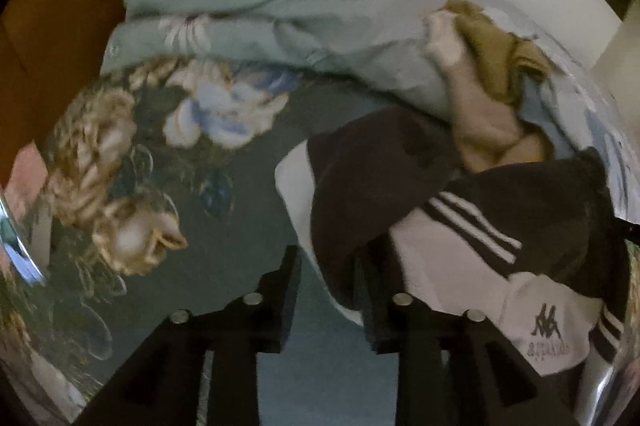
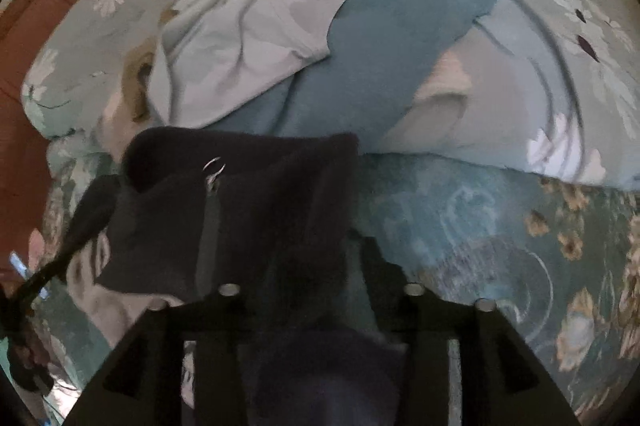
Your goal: Fold clothes
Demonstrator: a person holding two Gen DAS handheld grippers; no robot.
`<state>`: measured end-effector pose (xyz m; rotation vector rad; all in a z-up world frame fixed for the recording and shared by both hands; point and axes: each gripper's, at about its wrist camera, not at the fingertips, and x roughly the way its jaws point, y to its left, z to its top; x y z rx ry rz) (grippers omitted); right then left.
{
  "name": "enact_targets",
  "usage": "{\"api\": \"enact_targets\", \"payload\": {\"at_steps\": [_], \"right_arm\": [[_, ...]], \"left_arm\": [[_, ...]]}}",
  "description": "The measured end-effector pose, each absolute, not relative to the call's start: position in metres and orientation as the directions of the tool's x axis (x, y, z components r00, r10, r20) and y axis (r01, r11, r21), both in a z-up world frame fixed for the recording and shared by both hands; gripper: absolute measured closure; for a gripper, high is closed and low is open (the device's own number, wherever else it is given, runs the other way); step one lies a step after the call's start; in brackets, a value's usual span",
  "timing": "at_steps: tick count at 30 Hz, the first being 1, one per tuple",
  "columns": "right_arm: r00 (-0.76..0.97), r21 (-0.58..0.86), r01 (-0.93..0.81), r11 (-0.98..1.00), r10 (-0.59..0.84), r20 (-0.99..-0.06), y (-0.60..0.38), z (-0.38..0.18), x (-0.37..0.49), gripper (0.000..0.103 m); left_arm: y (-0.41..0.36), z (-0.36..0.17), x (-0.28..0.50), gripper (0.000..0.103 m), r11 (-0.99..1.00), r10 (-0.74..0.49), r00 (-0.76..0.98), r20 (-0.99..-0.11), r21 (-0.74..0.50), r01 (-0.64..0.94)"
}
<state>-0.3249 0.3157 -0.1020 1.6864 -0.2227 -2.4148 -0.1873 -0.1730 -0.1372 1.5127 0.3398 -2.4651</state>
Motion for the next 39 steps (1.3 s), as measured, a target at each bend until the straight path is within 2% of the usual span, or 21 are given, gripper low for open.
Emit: {"api": "enact_targets", "payload": {"at_steps": [1, 3, 6, 12, 14, 17, 18, 21, 23, 24, 29, 32, 36, 39], "right_arm": [[-0.35, 0.241, 0.061, -0.969, -0.246, -0.904, 0.323, -0.096, -0.313, 0.055], [-0.366, 0.266, 0.037, -0.963, -0.261, -0.893, 0.333, -0.091, -0.292, 0.05], [-0.366, 0.302, 0.0, -0.953, -0.281, -0.887, 0.332, -0.091, -0.272, 0.048], [-0.356, 0.401, -0.12, -0.908, -0.337, -0.871, 0.345, -0.105, -0.221, 0.048], [-0.357, 0.42, -0.174, -0.891, -0.34, -0.87, 0.351, -0.111, -0.209, 0.048], [-0.364, 0.442, -0.232, -0.867, -0.344, -0.865, 0.361, -0.117, -0.193, 0.048], [-0.362, 0.442, -0.243, -0.864, -0.341, -0.867, 0.363, -0.118, -0.188, 0.048], [-0.352, 0.433, -0.27, -0.86, -0.331, -0.876, 0.373, -0.121, -0.176, 0.048], [-0.352, 0.441, -0.293, -0.848, -0.333, -0.875, 0.381, -0.121, -0.168, 0.048], [-0.354, 0.447, -0.306, -0.84, -0.336, -0.873, 0.385, -0.12, -0.164, 0.048], [-0.39, 0.478, -0.352, -0.804, -0.338, -0.856, 0.401, -0.108, -0.147, 0.048], [-0.405, 0.482, -0.359, -0.799, -0.332, -0.852, 0.405, -0.102, -0.136, 0.048], [-0.399, 0.48, -0.37, -0.795, -0.331, -0.855, 0.407, -0.1, -0.123, 0.048], [-0.386, 0.464, -0.365, -0.807, -0.322, -0.864, 0.405, -0.099, -0.113, 0.048]], "left_arm": [[-0.17, -0.129, -0.189, 0.055, -0.953, -0.079, -0.458, -0.885, -0.068, 0.295], [-0.163, -0.118, -0.199, 0.046, -0.965, -0.09, -0.482, -0.872, -0.044, 0.26], [-0.147, -0.118, -0.224, 0.037, -0.979, -0.085, -0.473, -0.877, -0.014, 0.203], [-0.107, -0.171, -0.277, 0.037, -0.994, -0.097, -0.349, -0.932, 0.074, 0.078], [-0.104, -0.194, -0.289, 0.037, -0.992, -0.111, -0.29, -0.95, 0.088, 0.09], [-0.111, -0.205, -0.293, 0.037, -0.987, -0.085, -0.287, -0.954, 0.042, 0.156], [-0.114, -0.205, -0.292, 0.04, -0.984, -0.083, -0.299, -0.951, 0.03, 0.176], [-0.124, -0.198, -0.287, 0.059, -0.973, -0.085, -0.337, -0.938, 0.007, 0.229], [-0.133, -0.192, -0.282, 0.077, -0.965, -0.082, -0.36, -0.929, -0.016, 0.262], [-0.135, -0.189, -0.28, 0.09, -0.961, -0.089, -0.37, -0.925, -0.019, 0.277], [-0.156, -0.149, -0.26, 0.092, -0.935, -0.13, -0.454, -0.881, -0.042, 0.351], [-0.185, -0.119, -0.236, 0.092, -0.901, -0.142, -0.519, -0.843, -0.106, 0.42], [-0.248, -0.099, -0.19, 0.092, -0.807, -0.174, -0.556, -0.813, -0.206, 0.553], [-0.28, -0.108, -0.162, 0.092, -0.73, -0.179, -0.528, -0.83, -0.248, 0.638]]}}
